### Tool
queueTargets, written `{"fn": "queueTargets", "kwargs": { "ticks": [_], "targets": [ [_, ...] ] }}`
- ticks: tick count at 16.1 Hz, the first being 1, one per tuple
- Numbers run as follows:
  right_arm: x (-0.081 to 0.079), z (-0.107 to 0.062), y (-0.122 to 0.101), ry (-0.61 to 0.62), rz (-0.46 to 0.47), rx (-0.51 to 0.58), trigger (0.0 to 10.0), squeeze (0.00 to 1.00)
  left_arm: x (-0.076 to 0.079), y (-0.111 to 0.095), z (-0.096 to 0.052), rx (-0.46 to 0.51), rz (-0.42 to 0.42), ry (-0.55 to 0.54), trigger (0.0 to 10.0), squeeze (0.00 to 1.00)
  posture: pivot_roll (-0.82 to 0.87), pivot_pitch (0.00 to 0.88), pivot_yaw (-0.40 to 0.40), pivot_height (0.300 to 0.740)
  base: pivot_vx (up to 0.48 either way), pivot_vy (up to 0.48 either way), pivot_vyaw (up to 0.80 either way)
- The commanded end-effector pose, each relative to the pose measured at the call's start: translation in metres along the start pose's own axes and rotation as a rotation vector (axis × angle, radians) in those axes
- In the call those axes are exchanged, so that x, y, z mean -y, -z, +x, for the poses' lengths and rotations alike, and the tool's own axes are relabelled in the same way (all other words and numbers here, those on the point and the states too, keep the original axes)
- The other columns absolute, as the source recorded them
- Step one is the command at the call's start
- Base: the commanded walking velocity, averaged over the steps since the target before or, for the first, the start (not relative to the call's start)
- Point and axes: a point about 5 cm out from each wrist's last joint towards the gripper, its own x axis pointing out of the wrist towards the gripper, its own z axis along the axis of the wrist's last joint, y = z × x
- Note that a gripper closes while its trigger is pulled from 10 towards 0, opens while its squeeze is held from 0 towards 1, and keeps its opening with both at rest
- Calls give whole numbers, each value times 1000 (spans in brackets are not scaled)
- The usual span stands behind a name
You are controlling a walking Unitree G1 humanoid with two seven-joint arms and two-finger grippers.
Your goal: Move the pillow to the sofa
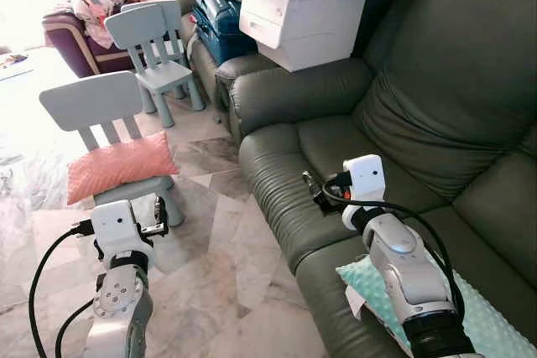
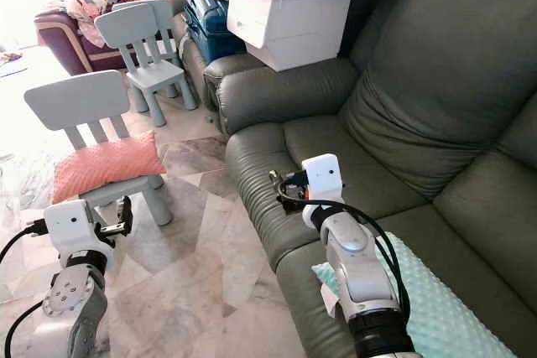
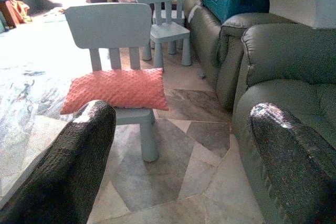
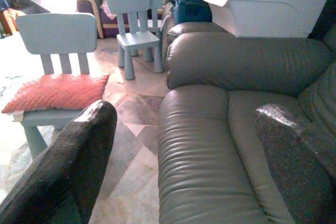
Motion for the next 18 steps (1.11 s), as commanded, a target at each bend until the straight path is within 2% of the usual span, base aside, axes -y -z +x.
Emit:
{"fn": "queueTargets", "kwargs": {
  "ticks": [1,7,9,10,14,18],
  "targets": [
    [-3,1,-5,-8,-2,16,10000,0,-2,-3,3,6,10,0,10000,0,-234,0,87,740,0,0,0],
    [-4,3,-7,-17,10,34,10000,0,-2,-1,1,3,11,-7,10000,0,-230,0,86,740,0,0,0],
    [0,2,-9,9,2,44,10000,0,-1,-1,2,3,10,-3,10000,0,-231,0,85,740,0,0,0],
    [0,3,-8,5,-39,36,10000,0,0,-1,2,3,9,-3,10000,0,-232,0,85,740,0,0,0],
    [-2,3,-8,-4,-38,38,10000,0,0,0,2,-1,-6,-2,10000,0,-231,0,83,740,0,0,800],
    [-2,4,-8,1,-19,40,10000,0,0,-1,2,-2,-35,7,10000,0,-228,0,81,740,0,66,0]
  ]
}}
